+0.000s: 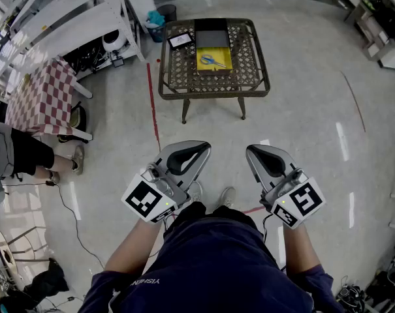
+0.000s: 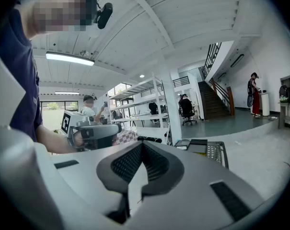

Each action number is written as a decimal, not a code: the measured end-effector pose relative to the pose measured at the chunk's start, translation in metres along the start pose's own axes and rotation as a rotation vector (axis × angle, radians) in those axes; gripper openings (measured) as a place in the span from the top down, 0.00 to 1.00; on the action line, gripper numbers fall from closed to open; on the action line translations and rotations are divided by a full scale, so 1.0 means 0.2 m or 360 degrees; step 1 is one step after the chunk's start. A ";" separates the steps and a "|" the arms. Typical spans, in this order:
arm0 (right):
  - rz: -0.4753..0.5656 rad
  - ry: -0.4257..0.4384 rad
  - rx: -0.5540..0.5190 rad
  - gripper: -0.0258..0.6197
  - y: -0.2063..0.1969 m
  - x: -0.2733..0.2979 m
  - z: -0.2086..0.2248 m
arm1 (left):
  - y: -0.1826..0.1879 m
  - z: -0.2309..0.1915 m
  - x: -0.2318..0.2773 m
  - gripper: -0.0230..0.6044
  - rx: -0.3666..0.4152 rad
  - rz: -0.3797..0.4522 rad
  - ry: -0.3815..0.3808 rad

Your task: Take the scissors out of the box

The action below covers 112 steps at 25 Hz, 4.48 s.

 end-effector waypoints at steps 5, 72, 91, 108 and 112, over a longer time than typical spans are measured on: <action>0.0014 0.0003 0.0000 0.94 0.00 -0.01 0.01 | 0.00 0.01 0.01 0.92 -0.0002 -0.0006 -0.0002; -0.0118 0.0026 0.0083 0.94 0.20 0.95 0.88 | -0.07 -1.18 0.60 0.92 -0.0114 -0.0086 0.0037; -0.0162 -0.0068 0.0116 0.94 0.30 1.35 1.06 | -0.10 -1.64 0.72 0.92 -0.0145 -0.0136 -0.0088; -0.0254 0.0051 0.0144 0.94 0.27 1.58 1.55 | -0.17 -1.89 1.13 0.92 -0.0197 -0.0236 -0.0005; -0.0282 0.0099 0.0136 0.94 0.26 1.65 1.70 | -0.19 -1.95 1.24 0.92 -0.0209 -0.0258 0.0045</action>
Point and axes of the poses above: the fingertips, and each gripper's own axes: x forward along the fingers, z to its right, y out of its top, the point moved 9 cm from there along -x, backward along the fingers, and after that the axes turned 7 degrees about -z, right-handed, at the moved point
